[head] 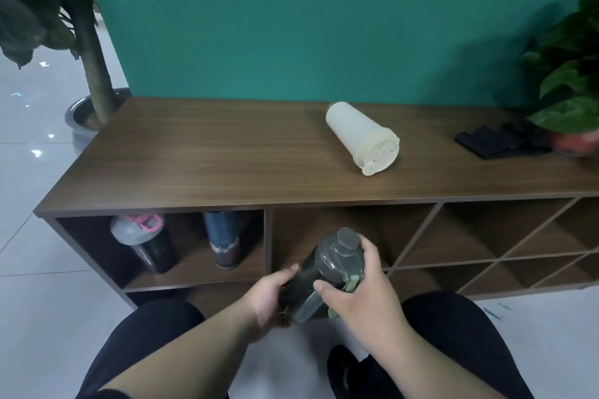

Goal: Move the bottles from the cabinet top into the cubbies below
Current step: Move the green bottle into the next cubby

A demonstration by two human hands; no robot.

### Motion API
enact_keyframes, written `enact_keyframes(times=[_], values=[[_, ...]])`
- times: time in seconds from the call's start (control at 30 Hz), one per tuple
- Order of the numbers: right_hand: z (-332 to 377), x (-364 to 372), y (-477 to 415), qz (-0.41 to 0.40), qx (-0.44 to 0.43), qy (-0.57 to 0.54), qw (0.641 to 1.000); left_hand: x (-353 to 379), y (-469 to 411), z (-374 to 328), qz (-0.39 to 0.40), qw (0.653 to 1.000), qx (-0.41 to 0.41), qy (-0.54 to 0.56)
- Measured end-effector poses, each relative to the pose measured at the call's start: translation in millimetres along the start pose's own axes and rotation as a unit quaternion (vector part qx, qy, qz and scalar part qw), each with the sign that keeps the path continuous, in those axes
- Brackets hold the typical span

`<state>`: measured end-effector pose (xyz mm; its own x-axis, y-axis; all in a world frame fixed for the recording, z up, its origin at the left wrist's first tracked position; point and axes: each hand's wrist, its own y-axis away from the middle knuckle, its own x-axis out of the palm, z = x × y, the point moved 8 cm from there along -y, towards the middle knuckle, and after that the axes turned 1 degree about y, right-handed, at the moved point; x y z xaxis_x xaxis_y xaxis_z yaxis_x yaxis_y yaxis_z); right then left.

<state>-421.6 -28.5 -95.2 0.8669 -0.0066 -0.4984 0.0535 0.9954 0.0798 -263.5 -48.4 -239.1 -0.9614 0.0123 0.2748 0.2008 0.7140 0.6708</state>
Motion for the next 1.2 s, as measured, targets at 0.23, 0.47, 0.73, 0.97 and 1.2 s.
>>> enact_keyframes(times=[0.23, 0.47, 0.73, 0.97, 1.2], values=[[-35, 17, -58, -0.014, 0.070, 0.008, 0.997, 7, -31, -1, -0.018, 1.000, -0.013, 0.019], [-34, 44, -96, 0.034, 0.048, 0.033, 0.998, 3, -54, -11, -0.044, 0.998, -0.033, -0.003], [-37, 62, -127, 0.035, 0.049, 0.019, 0.998, -4, -70, -37, -0.043, 0.997, 0.038, 0.056], [-40, 74, -146, 0.035, 0.048, 0.026, 0.998, -1, -79, -41, -0.028, 0.996, 0.032, 0.078], [-46, 78, -152, 0.033, 0.049, 0.014, 0.998, -5, -81, -44, -0.069, 0.995, 0.047, 0.053]])
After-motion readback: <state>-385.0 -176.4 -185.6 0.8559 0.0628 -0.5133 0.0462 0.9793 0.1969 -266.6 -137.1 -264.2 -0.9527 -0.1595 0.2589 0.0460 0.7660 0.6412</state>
